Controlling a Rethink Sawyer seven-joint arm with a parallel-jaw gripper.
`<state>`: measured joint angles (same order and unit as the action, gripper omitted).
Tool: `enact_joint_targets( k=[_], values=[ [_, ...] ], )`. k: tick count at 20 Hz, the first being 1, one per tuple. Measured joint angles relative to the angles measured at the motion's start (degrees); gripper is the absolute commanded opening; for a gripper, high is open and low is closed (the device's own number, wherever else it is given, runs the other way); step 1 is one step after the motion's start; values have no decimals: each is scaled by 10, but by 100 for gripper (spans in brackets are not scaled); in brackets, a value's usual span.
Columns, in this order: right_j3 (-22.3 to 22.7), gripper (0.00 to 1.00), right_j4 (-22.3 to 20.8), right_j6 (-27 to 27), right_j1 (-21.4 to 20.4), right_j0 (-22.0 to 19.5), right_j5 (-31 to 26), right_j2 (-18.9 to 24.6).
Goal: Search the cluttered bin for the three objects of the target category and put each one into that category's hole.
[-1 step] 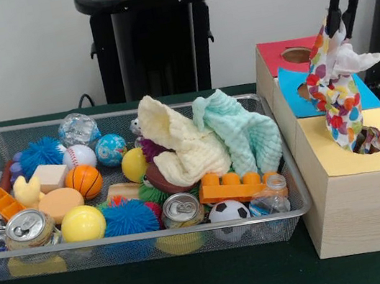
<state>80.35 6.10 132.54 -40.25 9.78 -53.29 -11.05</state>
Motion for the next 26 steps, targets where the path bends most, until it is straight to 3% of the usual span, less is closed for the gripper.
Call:
enact_joint_targets(
  k=[17,26],
  values=[
    [-11,0,26,0,36,37,0,0],
    [-44,0,35,0,75,42,0,0]
  ],
)
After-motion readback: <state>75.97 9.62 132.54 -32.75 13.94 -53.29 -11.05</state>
